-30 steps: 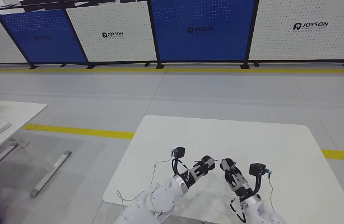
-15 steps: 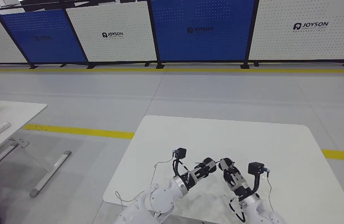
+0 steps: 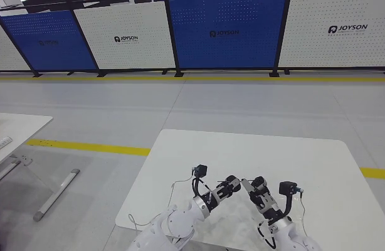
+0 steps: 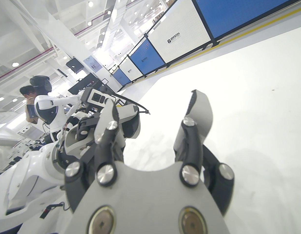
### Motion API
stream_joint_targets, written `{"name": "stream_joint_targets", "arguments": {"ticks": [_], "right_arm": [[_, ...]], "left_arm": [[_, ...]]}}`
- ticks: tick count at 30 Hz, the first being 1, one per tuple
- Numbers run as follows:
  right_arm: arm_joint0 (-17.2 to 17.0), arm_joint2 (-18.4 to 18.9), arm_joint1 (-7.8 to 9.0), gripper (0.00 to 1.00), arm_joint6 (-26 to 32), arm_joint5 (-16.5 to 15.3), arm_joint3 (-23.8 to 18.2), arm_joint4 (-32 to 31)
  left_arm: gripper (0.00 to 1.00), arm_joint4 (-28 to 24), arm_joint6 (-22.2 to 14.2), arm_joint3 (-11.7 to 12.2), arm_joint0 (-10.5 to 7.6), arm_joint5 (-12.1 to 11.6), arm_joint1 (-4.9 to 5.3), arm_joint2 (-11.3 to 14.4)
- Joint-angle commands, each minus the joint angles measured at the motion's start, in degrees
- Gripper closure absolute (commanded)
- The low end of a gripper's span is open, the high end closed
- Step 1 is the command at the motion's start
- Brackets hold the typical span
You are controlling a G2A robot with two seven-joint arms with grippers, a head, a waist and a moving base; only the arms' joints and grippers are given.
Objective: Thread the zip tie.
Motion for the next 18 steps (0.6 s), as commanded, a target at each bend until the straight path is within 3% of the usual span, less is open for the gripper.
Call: {"name": "stream_joint_targets", "arguments": {"ticks": [1, 9, 18], "right_arm": [[-0.14, 0.16, 0.04, 0.00, 0.01, 0.00, -0.15, 0.00], [-2.44, 1.79, 0.42, 0.00, -2.25, 0.00, -2.12, 0.26], [-2.74, 2.00, 0.48, 0.00, -2.32, 0.00, -2.28, 0.61]], "left_arm": [[1.00, -0.85, -0.14, 0.00, -0.07, 0.61, -0.05, -0.05], [1.00, -3.01, -2.14, -0.67, -0.94, 6.36, 0.05, -1.31], [1.00, -3.40, -2.84, -1.07, -0.89, 7.02, 0.17, -1.85]]}}
